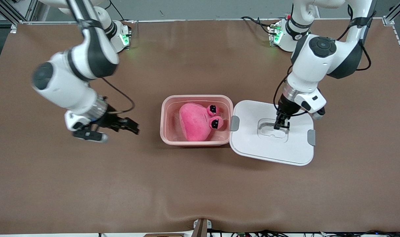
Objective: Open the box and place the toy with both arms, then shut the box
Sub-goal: 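Release the plush and withdraw the right gripper while the left carries the lid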
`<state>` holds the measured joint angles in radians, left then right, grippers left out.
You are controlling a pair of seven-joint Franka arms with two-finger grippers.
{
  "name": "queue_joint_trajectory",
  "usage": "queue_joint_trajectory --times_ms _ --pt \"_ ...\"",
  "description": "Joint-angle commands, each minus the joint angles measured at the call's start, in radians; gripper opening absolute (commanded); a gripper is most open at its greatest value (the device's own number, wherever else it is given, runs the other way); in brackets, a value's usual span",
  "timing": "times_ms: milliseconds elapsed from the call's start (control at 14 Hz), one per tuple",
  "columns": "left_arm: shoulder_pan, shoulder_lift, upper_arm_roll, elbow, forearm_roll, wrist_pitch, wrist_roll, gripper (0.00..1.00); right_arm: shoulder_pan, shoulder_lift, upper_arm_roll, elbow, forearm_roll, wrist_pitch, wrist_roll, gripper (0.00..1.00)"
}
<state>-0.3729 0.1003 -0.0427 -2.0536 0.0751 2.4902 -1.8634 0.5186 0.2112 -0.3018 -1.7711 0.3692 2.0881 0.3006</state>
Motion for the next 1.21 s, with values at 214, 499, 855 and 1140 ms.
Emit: queue_joint_trajectory --times_ms 214,499,855,1140 --pt "-0.011 0.055 -0.088 0.09 0.006 -0.02 -0.166 0.0 -0.222 -0.177 0.021 -0.057 -0.016 -0.256 -0.067 1.0" --pt "-0.073 0.174 -0.109 0.306 0.006 -0.222 -0.278 0.0 -0.376 -0.219 0.023 -0.051 -0.013 -0.388 -0.135 1.0" --pt "-0.146 0.266 -0.106 0.438 0.017 -0.284 -0.382 0.0 -0.44 -0.282 0.026 -0.016 -0.17 -0.445 -0.293 1.0" --pt "-0.207 0.311 -0.095 0.474 0.046 -0.289 -0.442 0.0 -0.457 -0.28 0.099 0.108 -0.272 -0.52 -0.302 1.0"
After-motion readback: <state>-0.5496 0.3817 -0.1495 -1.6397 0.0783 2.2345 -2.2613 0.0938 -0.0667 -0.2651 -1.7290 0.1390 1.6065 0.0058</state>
